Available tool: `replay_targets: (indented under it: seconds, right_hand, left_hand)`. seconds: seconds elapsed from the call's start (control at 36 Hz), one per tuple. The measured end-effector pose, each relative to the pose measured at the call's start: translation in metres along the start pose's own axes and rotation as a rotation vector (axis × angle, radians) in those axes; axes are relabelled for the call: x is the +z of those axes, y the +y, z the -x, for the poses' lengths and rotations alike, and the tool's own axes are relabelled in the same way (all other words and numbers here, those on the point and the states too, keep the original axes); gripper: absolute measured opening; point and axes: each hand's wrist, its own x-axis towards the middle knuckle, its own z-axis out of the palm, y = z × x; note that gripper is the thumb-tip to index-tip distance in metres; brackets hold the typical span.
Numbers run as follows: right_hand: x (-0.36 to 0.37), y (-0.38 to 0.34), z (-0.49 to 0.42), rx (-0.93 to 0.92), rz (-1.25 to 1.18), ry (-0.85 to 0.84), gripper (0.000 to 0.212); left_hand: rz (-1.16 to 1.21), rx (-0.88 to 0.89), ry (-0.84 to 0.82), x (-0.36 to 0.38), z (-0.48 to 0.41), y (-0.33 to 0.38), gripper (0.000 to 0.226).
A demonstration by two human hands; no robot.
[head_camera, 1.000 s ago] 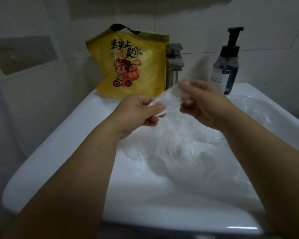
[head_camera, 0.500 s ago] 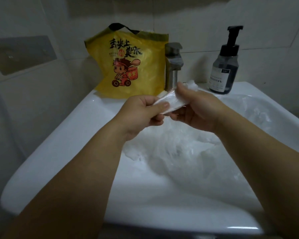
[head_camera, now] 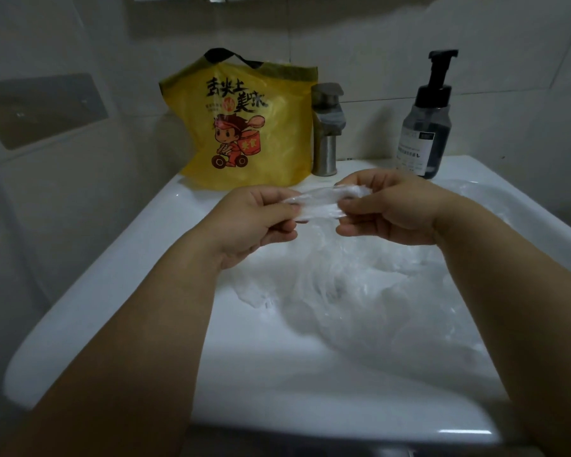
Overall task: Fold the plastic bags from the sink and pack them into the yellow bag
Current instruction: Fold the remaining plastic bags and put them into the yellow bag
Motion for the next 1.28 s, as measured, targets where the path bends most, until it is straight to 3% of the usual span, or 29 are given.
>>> replay_targets:
  seconds: [0.31,0.47,0.53,0.56,0.64,0.75,0.89,1.0,1.14,1.22,1.28]
  right_hand:
    - [0.007,-0.004,0.002,-0.078,-0.099,-0.024,0.023]
    - [0.008,-0.008,0.005,-0.118,-0.12,-0.034,0.015]
    - [0.009,-0.009,0.007,-0.138,-0.129,-0.046,0.007]
    - [0.009,-0.008,0.007,-0.143,-0.133,-0.048,0.017]
    - [0.01,-0.008,0.006,-0.143,-0.064,-0.02,0.031]
    - [0.008,-0.001,-0.001,-0.129,0.068,0.042,0.008]
    - [0.005,0.004,-0.005,-0.094,0.274,0.126,0.031]
    - [0.007,0.01,-0.006,-0.094,0.728,0.161,0.009]
    - [0.005,0.008,-0.006,-0.127,0.847,0.2,0.01]
    - [0.01,0.01,-0.006,-0.143,0.836,0.149,0.011]
    - [0.015,0.013,-0.007,-0.154,0.829,0.12,0.014]
  left_hand:
    - [0.192,-0.027,-0.049,-0.001,0.005,0.008,0.022]
    - [0.398,-0.012,-0.075,-0.002,0.006,0.012,0.044]
    - [0.413,-0.014,-0.082,-0.003,0.007,0.013,0.036]
    - [0.415,-0.008,-0.081,-0.002,0.008,0.014,0.027]
    - [0.306,0.025,-0.003,-0.001,0.005,0.011,0.018]
    - [0.076,0.094,0.1,-0.001,-0.001,0.003,0.009]
    - [-0.124,0.166,0.137,-0.003,-0.004,-0.005,0.022]
    - [-0.399,0.238,0.167,-0.003,-0.006,-0.01,0.018]
    - [-0.638,0.276,0.131,-0.007,-0.005,-0.012,0.004]
    - [-0.621,0.239,0.06,-0.004,-0.004,-0.013,0.031]
    - [-0.584,0.21,0.008,0.0,-0.002,-0.011,0.032]
